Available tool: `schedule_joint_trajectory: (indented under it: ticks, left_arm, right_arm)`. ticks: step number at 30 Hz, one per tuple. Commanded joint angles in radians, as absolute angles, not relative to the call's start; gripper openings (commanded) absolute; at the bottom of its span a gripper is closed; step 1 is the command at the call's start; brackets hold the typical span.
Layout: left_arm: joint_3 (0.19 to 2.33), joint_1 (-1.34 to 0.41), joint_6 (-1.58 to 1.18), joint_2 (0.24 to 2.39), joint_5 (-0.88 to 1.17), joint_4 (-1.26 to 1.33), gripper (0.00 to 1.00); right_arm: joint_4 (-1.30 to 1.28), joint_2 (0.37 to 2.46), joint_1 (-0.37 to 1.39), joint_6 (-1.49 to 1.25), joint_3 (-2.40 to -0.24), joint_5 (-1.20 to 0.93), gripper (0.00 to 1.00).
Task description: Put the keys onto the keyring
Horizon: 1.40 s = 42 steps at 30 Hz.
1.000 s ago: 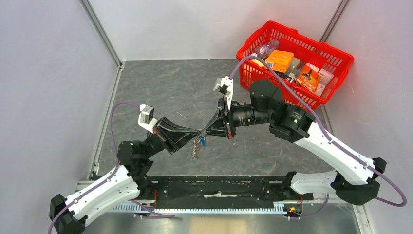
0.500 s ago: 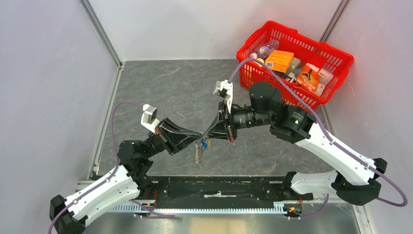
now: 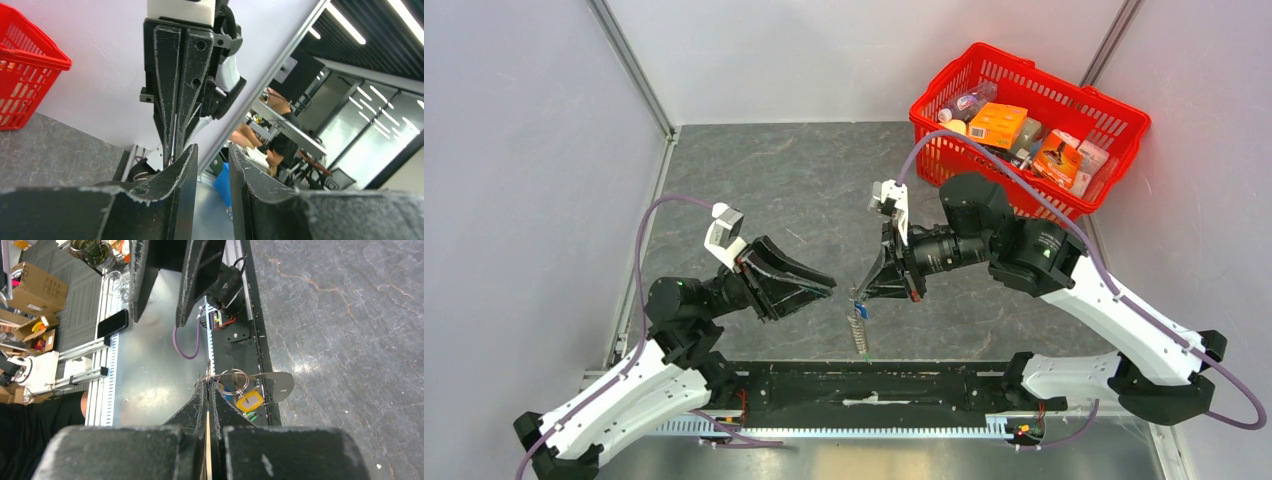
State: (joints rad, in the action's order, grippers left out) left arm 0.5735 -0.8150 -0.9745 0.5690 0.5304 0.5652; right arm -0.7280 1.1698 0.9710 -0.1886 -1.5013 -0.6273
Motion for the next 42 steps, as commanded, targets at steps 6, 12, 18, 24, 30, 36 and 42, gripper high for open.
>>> schedule_joint_trajectory:
  ticks: [6, 12, 18, 24, 30, 36, 42]
  left_arm:
    - [0.722, -0.816, -0.863, 0.61, 0.729, 0.331, 0.37]
    - [0.768, -0.816, -0.798, 0.634, 0.753, 0.204, 0.38]
    - [0.771, -0.816, -0.807, 0.653, 0.757, 0.194, 0.38]
    - [0.778, -0.816, -0.802, 0.654, 0.768, 0.17, 0.39]
    - [0.781, -0.816, -0.792, 0.652, 0.773, 0.139, 0.36]
    - [0.781, -0.816, -0.792, 0.664, 0.781, 0.135, 0.31]
    - [0.781, -0.816, -0.793, 0.674, 0.776, 0.135, 0.27]
  right_arm:
    - [-0.773, 1.175, 0.972, -0.144, -1.587, -0.787, 0.0]
    - [-0.812, 1.212, 0.973, -0.138, -1.609, -0.827, 0.0]
    - [-0.821, 1.245, 0.972, -0.139, -1.626, -0.847, 0.0]
    - [-0.825, 1.267, 0.973, -0.139, -1.637, -0.834, 0.0]
    - [-0.825, 1.265, 0.973, -0.135, -1.642, -0.825, 0.0]
    - [-0.828, 1.272, 0.974, -0.135, -1.644, -0.818, 0.0]
    - [-0.839, 1.276, 0.974, -0.129, -1.655, -0.818, 0.0]
